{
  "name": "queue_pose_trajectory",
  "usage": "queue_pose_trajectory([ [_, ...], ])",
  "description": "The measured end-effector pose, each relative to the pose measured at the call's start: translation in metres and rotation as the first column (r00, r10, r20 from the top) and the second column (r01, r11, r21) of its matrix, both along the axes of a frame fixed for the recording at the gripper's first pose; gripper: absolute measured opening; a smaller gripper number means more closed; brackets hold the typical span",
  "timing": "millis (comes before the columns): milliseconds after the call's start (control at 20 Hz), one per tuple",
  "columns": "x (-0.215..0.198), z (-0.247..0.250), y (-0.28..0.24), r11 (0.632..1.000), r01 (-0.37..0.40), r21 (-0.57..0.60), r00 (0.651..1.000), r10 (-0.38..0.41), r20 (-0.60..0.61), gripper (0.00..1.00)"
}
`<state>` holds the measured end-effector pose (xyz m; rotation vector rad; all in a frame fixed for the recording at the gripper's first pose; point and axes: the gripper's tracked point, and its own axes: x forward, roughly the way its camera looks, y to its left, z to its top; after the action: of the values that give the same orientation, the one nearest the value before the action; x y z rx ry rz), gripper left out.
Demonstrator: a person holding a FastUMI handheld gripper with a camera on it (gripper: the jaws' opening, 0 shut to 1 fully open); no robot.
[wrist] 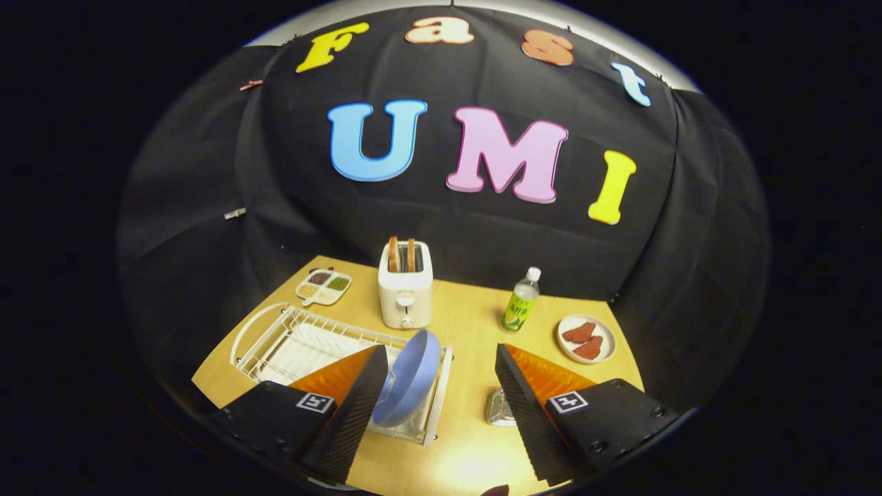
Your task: Take the plate from the dish rack, then take the spoon from the basket and place it into the plate.
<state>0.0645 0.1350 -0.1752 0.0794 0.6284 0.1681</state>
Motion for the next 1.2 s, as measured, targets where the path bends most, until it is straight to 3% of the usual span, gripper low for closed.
queue_pose_trajectory([
  [300, 0.020, -0.075, 0.023, 0.999, 0.044, -0.026, 0.976, -0.048, -0.213, 0.85],
  [650, 0.026, -0.128, 0.033, 0.991, 0.064, -0.118, 0.944, -0.099, -0.315, 0.55],
  [750, 0.027, -0.133, 0.027, 0.984, 0.075, -0.159, 0.937, -0.124, -0.325, 0.41],
  [850, 0.033, -0.131, 0.028, 0.984, 0.105, -0.143, 0.936, -0.147, -0.321, 0.35],
  [1200, 0.045, -0.114, 0.020, 0.977, 0.124, -0.175, 0.940, -0.172, -0.296, 0.28],
])
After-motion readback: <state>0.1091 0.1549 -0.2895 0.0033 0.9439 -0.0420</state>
